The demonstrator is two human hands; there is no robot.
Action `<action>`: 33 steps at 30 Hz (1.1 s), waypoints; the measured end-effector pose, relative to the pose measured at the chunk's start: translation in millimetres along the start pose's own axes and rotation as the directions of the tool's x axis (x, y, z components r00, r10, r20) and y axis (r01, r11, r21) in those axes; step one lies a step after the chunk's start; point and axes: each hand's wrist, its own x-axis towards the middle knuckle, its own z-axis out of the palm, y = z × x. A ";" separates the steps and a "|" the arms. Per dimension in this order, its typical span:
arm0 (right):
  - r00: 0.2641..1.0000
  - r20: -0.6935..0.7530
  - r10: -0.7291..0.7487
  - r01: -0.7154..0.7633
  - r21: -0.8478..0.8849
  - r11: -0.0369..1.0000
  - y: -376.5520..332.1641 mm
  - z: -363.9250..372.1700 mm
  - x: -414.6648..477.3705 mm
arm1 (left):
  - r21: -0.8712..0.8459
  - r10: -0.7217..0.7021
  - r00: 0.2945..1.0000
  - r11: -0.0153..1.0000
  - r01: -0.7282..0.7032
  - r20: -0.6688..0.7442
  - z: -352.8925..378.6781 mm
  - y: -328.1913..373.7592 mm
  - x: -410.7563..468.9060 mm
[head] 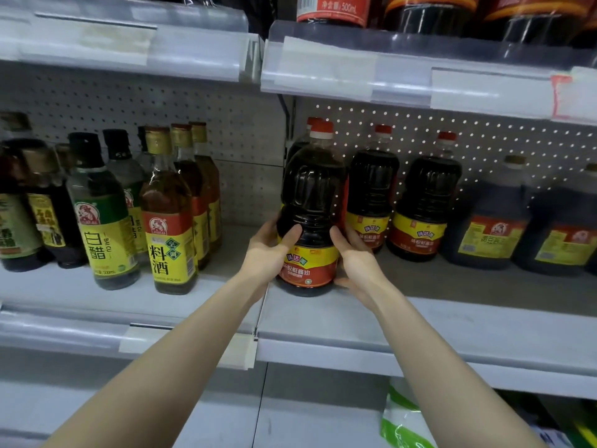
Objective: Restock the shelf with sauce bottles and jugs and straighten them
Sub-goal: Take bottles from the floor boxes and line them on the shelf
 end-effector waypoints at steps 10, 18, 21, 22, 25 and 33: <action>0.999 -0.043 -0.015 0.010 -0.131 0.991 2.4 4.3 38.1 | 0.123 0.044 0.999 0.992 -0.041 -0.029 2.2 -5.4 31.0; 0.999 -0.034 -0.038 0.033 -0.151 0.988 3.5 2.8 46.1 | 0.160 0.068 0.997 0.985 -0.064 -0.021 4.2 -10.7 40.7; 0.996 -0.046 -0.073 0.064 -0.173 0.983 6.8 4.9 46.5 | 0.143 0.046 0.999 0.989 -0.044 -0.012 3.6 -11.7 39.1; 0.995 -0.057 -0.078 0.067 -0.176 0.982 9.0 5.6 46.3 | 0.137 0.031 1.000 0.990 -0.030 0.000 2.6 -10.8 38.4; 0.990 -0.112 -0.081 0.065 -0.145 0.987 19.5 7.2 41.0 | 0.097 -0.022 0.999 0.995 0.019 0.031 -1.6 -9.3 38.0; 0.994 -0.091 -0.062 0.047 -0.168 0.985 31.6 6.6 27.6 | 0.115 -0.056 0.998 0.992 0.053 0.022 -3.8 -19.6 31.2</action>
